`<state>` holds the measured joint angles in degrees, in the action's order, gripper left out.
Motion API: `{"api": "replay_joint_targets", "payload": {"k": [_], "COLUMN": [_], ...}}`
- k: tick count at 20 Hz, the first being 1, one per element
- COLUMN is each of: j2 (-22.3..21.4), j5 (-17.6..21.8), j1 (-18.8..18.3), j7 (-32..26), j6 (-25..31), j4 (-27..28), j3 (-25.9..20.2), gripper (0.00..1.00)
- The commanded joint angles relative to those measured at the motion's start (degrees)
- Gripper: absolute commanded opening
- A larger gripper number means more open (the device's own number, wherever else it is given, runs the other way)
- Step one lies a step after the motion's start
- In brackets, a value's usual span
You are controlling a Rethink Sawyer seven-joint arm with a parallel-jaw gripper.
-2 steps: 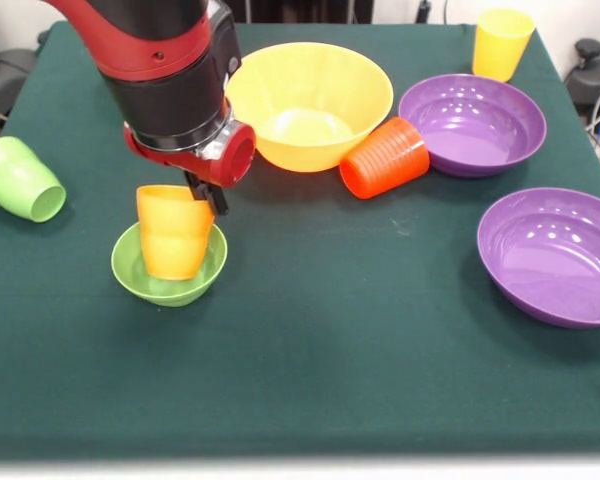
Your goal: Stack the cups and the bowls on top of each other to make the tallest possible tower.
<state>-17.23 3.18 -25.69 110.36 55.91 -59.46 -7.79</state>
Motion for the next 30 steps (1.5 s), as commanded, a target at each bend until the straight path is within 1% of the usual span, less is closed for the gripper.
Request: {"api": "replay_joint_targets", "payload": {"k": [1, 4, 5, 8, 10, 11, 14, 15, 20, 22, 23, 24, 25, 26, 27, 28, 30], "j2": [0.09, -0.38, -0.52, -0.09, 0.03, 0.02, -0.74, -1.33, -2.46, -2.74, -3.72, -3.89, -5.96, -7.21, -8.67, -9.05, -9.93], "j5": [4.78, 5.88, 6.34, 6.75, 7.13, 7.32, 7.36, 7.28, 7.34, 7.38, 7.21, 7.14, 6.93, 6.75, 6.47, 6.33, 6.34], "j1": [0.51, 0.78, 0.87, 0.95, 0.78, 0.54, 0.11, 0.00, 0.39, 0.90, 1.24, 1.58, 2.04, 2.38, 2.52, 2.63, 2.58], "j7": [-8.07, -8.80, -9.23, -9.29, -9.36, -9.87, -9.53, -9.28, -7.89, -6.77, -5.17, -4.30, -2.48, -1.78, -0.99, -0.61, -0.15], "j6": [-0.11, -1.01, -1.32, -1.22, -2.56, -3.49, -3.85, -3.51, -1.34, -0.57, -0.86, 0.00, -0.20, -0.02, -0.66, -0.53, -2.90], "j4": [-1.90, -2.18, -2.25, -1.44, -1.40, -1.51, -2.94, -3.64, -3.40, -2.94, -4.14, -3.62, -6.20, -7.42, -9.83, -10.31, -13.21], "j3": [-2.81, -2.50, -2.43, -2.70, -3.10, -3.67, -4.08, -4.05, -3.47, -2.85, -2.18, -1.73, -0.72, -0.34, 0.03, 0.22, 0.25], "gripper": [0.00, 0.00, 1.00, 1.00, 1.00, 1.00, 1.00, 1.00, 1.00, 1.00, 1.00, 1.00, 1.00, 1.00, 1.00, 1.00, 1.00]}}
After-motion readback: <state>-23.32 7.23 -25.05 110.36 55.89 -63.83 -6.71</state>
